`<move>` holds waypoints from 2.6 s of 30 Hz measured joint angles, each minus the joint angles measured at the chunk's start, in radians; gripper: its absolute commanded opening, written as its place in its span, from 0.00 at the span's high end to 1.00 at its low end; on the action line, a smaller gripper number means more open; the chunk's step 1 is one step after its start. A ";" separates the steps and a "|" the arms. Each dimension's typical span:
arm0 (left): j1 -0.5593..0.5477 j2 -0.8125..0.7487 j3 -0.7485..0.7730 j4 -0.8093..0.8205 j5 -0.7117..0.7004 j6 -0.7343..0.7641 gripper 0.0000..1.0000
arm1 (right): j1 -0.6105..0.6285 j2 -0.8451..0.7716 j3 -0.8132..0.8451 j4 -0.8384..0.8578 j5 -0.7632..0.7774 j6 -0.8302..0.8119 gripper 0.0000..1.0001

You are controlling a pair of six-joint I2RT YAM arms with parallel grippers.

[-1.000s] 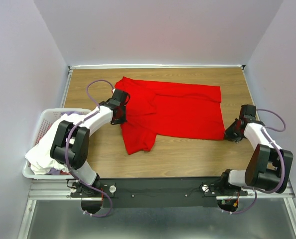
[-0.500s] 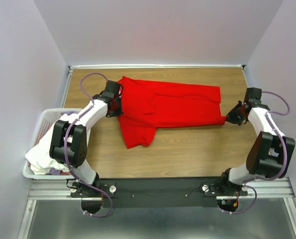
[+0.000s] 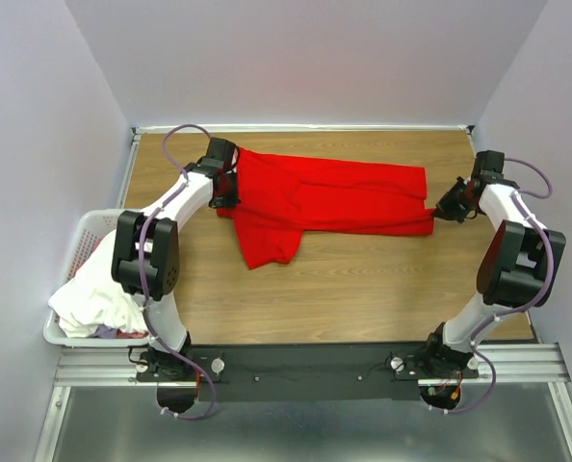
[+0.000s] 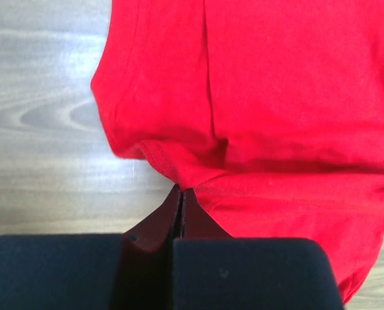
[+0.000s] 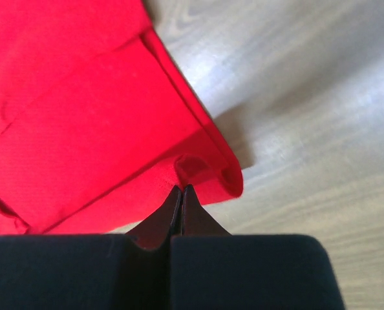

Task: Fold and stack the t-shirts
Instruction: Fold the tshirt

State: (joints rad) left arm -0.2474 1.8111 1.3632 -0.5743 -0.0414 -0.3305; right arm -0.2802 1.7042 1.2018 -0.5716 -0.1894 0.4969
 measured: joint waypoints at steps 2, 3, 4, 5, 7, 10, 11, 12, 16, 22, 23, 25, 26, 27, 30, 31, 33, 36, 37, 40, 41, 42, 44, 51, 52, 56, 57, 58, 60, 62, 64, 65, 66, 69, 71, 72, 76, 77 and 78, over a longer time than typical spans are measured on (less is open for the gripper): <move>0.004 0.024 0.023 -0.002 0.002 0.002 1.00 | 0.000 0.026 0.026 -0.001 -0.014 -0.001 0.99; 0.006 0.035 0.032 -0.002 0.002 0.003 1.00 | 0.000 0.039 0.040 0.000 -0.021 -0.001 0.99; 0.007 0.046 0.040 -0.002 0.002 0.005 1.00 | 0.000 0.047 0.048 0.000 -0.024 -0.001 0.99; 0.010 0.057 0.048 -0.003 0.002 0.005 1.00 | 0.000 0.062 0.062 0.001 -0.029 -0.001 0.99; 0.015 0.076 0.056 -0.002 0.003 0.005 1.00 | 0.000 0.083 0.078 0.003 -0.035 -0.001 0.99; 0.024 0.095 0.057 -0.002 0.007 0.005 1.00 | 0.000 0.107 0.089 0.002 -0.037 -0.001 0.99; 0.026 0.100 0.057 -0.002 0.008 0.005 1.00 | 0.000 0.115 0.092 0.002 -0.037 -0.001 0.99; 0.030 0.106 0.057 0.000 0.010 0.005 1.00 | 0.000 0.122 0.093 0.002 -0.037 -0.001 0.99; 0.039 0.130 0.073 0.003 0.017 0.004 1.00 | 0.000 0.151 0.108 0.003 -0.037 -0.001 0.99; 0.043 0.169 0.123 0.006 0.025 0.004 1.00 | 0.000 0.180 0.118 0.007 -0.036 0.000 0.99; 0.043 0.173 0.130 0.006 0.027 0.004 1.00 | 0.000 0.183 0.118 0.009 -0.036 0.000 0.99; 0.043 0.180 0.142 0.010 0.027 0.004 1.00 | 0.000 0.192 0.118 0.012 -0.036 0.000 0.99; 0.043 0.185 0.147 0.011 0.027 0.004 1.00 | 0.000 0.198 0.118 0.015 -0.036 0.000 0.99; 0.043 0.189 0.152 0.013 0.027 0.003 1.00 | 0.000 0.201 0.118 0.018 -0.036 0.000 0.99; 0.043 0.198 0.160 0.015 0.028 0.000 1.00 | 0.000 0.207 0.118 0.025 -0.036 0.000 0.99; 0.043 0.201 0.164 0.016 0.028 0.000 1.00 | 0.000 0.207 0.118 0.027 -0.035 0.000 0.99; 0.043 0.204 0.174 0.016 0.028 -0.003 1.00 | 0.000 0.207 0.118 0.029 -0.035 0.000 0.99; 0.043 0.206 0.191 0.020 0.028 -0.004 1.00 | 0.000 0.208 0.118 0.032 -0.035 0.000 0.99; 0.043 0.206 0.196 0.020 0.028 -0.005 1.00 | 0.000 0.208 0.118 0.032 -0.035 0.000 0.99; 0.043 0.209 0.207 0.027 0.028 -0.006 1.00 | 0.000 0.210 0.118 0.032 -0.033 0.000 0.99; 0.043 0.211 0.208 0.032 0.027 -0.007 0.98 | 0.000 0.211 0.118 0.033 -0.032 0.000 0.99; 0.043 0.212 0.208 0.034 0.027 -0.008 0.95 | 0.000 0.212 0.118 0.034 -0.030 0.000 0.99; 0.043 0.220 0.211 0.037 0.027 -0.011 0.82 | 0.000 0.216 0.118 0.035 -0.028 0.000 0.99; 0.045 0.245 0.229 0.071 0.010 -0.025 0.25 | 0.016 0.220 0.118 0.044 -0.018 -0.006 0.59; 0.045 0.244 0.232 0.077 0.006 -0.027 0.20 | 0.021 0.220 0.118 0.045 -0.015 -0.010 0.55; 0.042 0.192 0.193 0.118 -0.001 -0.031 0.19 | 0.068 0.189 0.117 0.047 -0.009 -0.021 0.39; 0.039 0.161 0.160 0.123 -0.002 -0.032 0.19 | 0.085 0.170 0.117 0.047 -0.009 -0.026 0.36; 0.037 0.125 0.127 0.127 -0.002 -0.032 0.19 | 0.106 0.147 0.117 0.048 -0.008 -0.026 0.35; 0.031 0.038 0.040 0.143 -0.001 -0.033 0.19 | 0.155 0.096 0.113 0.057 -0.012 -0.034 0.35; 0.022 -0.044 -0.050 0.151 0.006 -0.035 0.19 | 0.212 0.048 0.102 0.077 -0.031 -0.037 0.35; 0.009 -0.096 -0.119 0.179 0.017 -0.037 0.19 | 0.287 0.006 0.082 0.121 -0.089 -0.036 0.35; 0.001 -0.128 -0.174 0.184 0.030 -0.038 0.19 | 0.322 -0.005 0.070 0.145 -0.113 -0.034 0.35; -0.007 -0.142 -0.204 0.186 0.043 -0.040 0.19 | 0.367 -0.013 0.051 0.175 -0.143 -0.027 0.35; -0.040 -0.156 -0.320 0.203 0.078 -0.052 0.20 | 0.487 0.004 -0.010 0.261 -0.219 0.003 0.35; -0.062 -0.154 -0.381 0.209 0.108 -0.065 0.21 | 0.555 0.040 -0.036 0.312 -0.266 0.042 0.35; -0.072 -0.151 -0.396 0.211 0.119 -0.071 0.21 | 0.589 0.068 -0.043 0.343 -0.288 0.066 0.35; -0.097 -0.143 -0.400 0.252 0.136 -0.090 0.28 | 0.668 0.150 -0.052 0.434 -0.332 0.134 0.35; -0.101 -0.140 -0.401 0.261 0.137 -0.097 0.32 | 0.690 0.173 -0.052 0.459 -0.340 0.154 0.35; -0.102 -0.138 -0.404 0.277 0.145 -0.104 0.35 | 0.704 0.188 -0.052 0.481 -0.345 0.170 0.35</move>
State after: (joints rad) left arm -0.3496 1.6730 0.9592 -0.2974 0.1040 -0.4343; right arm 0.4236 1.8927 1.1496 -0.0906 -0.5346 0.6670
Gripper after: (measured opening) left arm 0.708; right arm 0.652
